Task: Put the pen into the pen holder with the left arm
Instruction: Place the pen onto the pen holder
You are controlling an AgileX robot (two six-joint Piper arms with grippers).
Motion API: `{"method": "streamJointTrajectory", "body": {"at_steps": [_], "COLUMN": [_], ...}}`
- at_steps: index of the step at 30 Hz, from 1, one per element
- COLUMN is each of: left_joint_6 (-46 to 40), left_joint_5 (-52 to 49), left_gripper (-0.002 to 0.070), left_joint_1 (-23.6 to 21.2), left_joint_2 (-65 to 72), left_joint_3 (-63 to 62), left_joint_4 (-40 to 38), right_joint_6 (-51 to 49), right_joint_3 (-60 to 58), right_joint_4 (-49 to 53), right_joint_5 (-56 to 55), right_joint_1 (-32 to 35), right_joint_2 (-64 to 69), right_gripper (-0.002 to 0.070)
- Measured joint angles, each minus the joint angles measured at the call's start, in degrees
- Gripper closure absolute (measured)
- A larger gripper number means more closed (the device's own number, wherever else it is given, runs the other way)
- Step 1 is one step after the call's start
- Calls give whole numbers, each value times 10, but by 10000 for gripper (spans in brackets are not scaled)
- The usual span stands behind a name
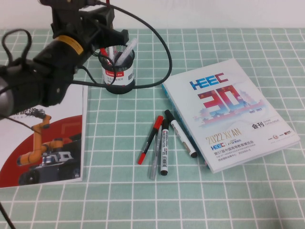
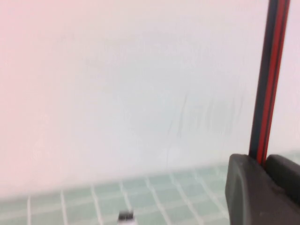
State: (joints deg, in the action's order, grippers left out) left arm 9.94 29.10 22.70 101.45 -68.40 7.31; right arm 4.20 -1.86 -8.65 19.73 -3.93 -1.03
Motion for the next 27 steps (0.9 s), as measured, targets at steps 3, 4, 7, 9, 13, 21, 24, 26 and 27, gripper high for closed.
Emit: {"method": "streamJointTrajectory", "body": {"at_steps": [3, 4, 7, 9, 13, 21, 24, 26, 27], "left_joint_6": [1, 2, 3, 3, 5, 9, 3, -2, -3], "left_joint_5": [60, 79, 113, 125, 133, 134, 134, 125, 123], "left_gripper": [652, 652, 652, 652, 652, 652, 652, 652, 652], "left_joint_1": [-1, -1, -2, -8, -24, -29, -29, -29, -31], "left_joint_2": [25, 32, 56, 70, 96, 132, 143, 146, 147], "left_joint_3": [0, 0, 0, 0, -4, -25, -25, -25, -25], "left_joint_4": [-1, -1, -1, -1, -5, -6, -6, -10, -10], "right_joint_6": [0, 0, 0, 0, 0, 0, 0, 0, 0], "right_joint_3": [0, 0, 0, 0, 0, 0, 0, 0, 0], "right_joint_4": [0, 0, 0, 0, 0, 0, 0, 0, 0], "right_joint_5": [0, 0, 0, 0, 0, 0, 0, 0, 0], "right_joint_1": [0, 0, 0, 0, 0, 0, 0, 0, 0], "right_joint_2": [0, 0, 0, 0, 0, 0, 0, 0, 0], "right_gripper": [696, 696, 696, 696, 696, 696, 696, 696, 696]}}
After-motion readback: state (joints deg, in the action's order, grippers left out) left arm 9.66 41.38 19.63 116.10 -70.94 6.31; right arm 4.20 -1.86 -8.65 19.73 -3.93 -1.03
